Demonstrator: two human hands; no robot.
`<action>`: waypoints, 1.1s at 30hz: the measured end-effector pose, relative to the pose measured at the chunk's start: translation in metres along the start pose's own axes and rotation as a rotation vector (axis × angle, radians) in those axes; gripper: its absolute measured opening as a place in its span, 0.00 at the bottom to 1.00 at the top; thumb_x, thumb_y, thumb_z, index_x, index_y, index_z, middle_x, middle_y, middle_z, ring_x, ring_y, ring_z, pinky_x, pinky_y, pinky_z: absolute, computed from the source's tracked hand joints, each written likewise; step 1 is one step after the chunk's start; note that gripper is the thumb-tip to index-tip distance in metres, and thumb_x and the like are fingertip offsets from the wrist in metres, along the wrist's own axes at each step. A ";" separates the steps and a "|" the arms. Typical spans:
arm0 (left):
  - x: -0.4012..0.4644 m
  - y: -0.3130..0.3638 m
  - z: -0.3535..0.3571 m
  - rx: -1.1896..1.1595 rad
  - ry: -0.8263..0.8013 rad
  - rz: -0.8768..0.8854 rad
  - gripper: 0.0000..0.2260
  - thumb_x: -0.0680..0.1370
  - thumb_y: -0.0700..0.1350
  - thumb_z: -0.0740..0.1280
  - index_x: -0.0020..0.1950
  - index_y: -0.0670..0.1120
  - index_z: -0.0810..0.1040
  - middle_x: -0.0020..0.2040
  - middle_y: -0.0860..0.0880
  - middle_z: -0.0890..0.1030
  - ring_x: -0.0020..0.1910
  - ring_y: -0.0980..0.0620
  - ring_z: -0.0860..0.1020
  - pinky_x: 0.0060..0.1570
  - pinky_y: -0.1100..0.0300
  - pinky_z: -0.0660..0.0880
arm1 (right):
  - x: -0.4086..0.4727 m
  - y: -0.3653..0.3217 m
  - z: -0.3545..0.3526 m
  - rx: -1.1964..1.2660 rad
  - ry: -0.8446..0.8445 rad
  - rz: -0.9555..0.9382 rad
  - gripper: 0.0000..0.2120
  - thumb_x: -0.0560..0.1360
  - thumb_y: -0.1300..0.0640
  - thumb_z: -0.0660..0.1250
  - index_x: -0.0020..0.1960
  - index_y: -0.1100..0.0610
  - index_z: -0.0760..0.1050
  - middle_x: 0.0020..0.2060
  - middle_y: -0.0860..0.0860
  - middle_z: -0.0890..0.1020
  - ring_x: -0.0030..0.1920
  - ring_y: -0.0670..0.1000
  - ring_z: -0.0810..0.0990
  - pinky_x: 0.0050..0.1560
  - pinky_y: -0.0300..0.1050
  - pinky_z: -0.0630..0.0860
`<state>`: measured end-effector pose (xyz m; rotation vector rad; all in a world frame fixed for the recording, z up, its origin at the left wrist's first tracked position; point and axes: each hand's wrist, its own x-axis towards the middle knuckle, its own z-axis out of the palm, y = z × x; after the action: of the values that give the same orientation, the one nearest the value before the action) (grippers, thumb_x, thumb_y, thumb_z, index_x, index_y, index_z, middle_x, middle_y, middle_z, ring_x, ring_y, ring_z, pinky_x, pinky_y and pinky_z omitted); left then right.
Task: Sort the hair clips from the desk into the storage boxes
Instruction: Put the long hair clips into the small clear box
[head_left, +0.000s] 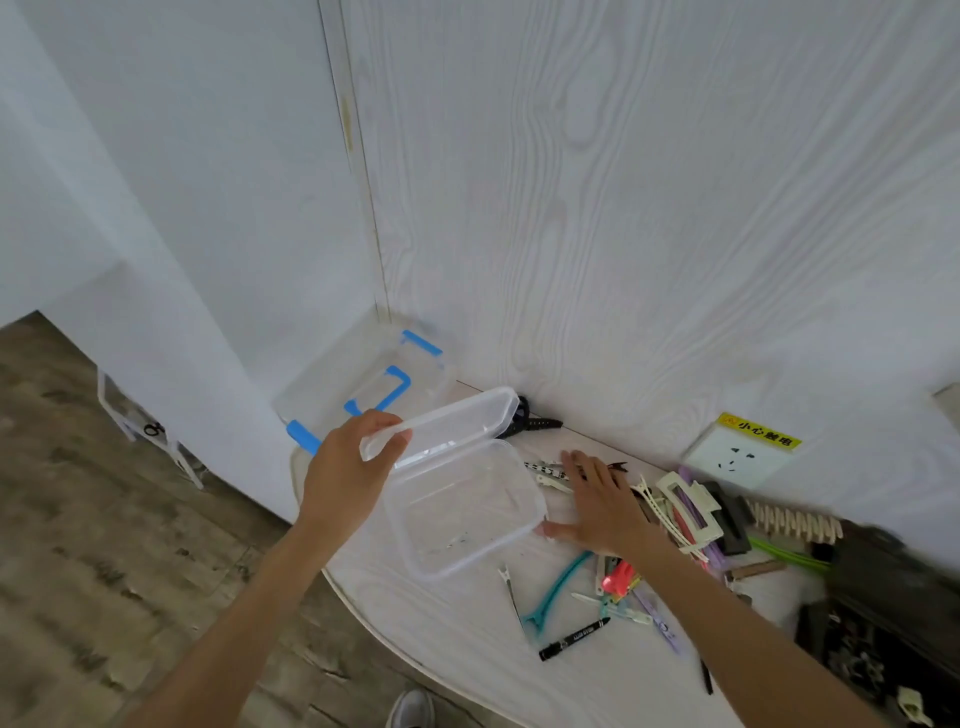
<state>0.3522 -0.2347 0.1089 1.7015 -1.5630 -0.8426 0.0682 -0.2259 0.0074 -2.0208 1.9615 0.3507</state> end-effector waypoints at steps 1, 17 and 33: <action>0.001 -0.001 -0.001 0.006 -0.011 0.007 0.04 0.76 0.50 0.66 0.50 0.53 0.75 0.47 0.55 0.78 0.50 0.55 0.74 0.48 0.64 0.67 | 0.001 -0.001 0.002 -0.042 0.033 0.018 0.51 0.65 0.24 0.48 0.76 0.57 0.47 0.75 0.54 0.54 0.74 0.55 0.56 0.73 0.55 0.53; 0.000 0.000 0.001 0.008 -0.051 0.049 0.05 0.78 0.48 0.64 0.52 0.52 0.74 0.48 0.56 0.77 0.49 0.57 0.72 0.49 0.65 0.66 | 0.007 -0.026 0.005 -0.069 0.185 -0.088 0.20 0.77 0.67 0.54 0.69 0.62 0.57 0.60 0.58 0.70 0.53 0.57 0.76 0.46 0.49 0.74; 0.049 0.028 0.034 0.147 -0.055 0.179 0.08 0.78 0.48 0.63 0.51 0.46 0.78 0.42 0.53 0.77 0.43 0.54 0.73 0.39 0.64 0.65 | -0.039 0.039 -0.083 1.815 0.018 -0.023 0.08 0.81 0.64 0.52 0.54 0.60 0.69 0.35 0.49 0.69 0.26 0.41 0.65 0.27 0.32 0.62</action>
<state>0.3122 -0.2871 0.1114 1.6207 -1.8232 -0.7034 0.0254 -0.2221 0.0976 -0.7335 1.1645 -1.0707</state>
